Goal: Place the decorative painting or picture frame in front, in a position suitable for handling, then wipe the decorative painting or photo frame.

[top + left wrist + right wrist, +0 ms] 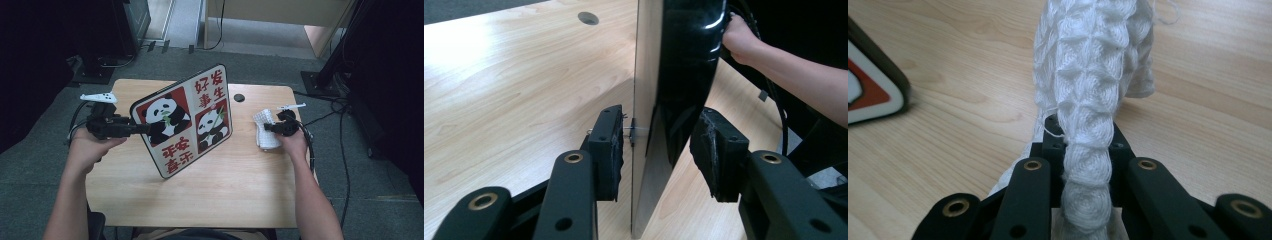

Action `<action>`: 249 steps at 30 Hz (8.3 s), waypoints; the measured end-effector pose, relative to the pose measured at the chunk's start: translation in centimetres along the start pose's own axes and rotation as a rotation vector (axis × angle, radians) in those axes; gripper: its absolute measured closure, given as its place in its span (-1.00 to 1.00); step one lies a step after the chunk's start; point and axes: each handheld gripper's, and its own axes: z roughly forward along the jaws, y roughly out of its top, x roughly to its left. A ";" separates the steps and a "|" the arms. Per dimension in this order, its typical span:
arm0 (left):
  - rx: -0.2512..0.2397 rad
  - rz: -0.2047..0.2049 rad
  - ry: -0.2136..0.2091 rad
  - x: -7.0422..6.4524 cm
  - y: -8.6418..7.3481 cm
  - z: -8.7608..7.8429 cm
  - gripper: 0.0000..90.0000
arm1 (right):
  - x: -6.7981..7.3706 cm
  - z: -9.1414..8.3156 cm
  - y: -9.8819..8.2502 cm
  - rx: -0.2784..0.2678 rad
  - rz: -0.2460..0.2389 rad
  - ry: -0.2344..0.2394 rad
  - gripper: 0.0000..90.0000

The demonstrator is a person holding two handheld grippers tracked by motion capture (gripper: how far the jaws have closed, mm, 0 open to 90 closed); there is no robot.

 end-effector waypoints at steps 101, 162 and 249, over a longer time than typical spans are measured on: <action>-0.082 0.007 -0.058 1.3 -0.8 1.2 0.75 | 16.6 -13.2 21.9 -0.181 -0.354 0.174 0.73; -0.073 0.029 -0.063 1.5 -0.7 1.1 0.77 | 15.5 -6.9 13.9 -0.080 -0.358 0.257 0.72; -0.079 0.033 -0.082 1.8 -0.9 1.0 0.76 | 14.0 1.7 3.3 0.040 -0.257 0.322 0.72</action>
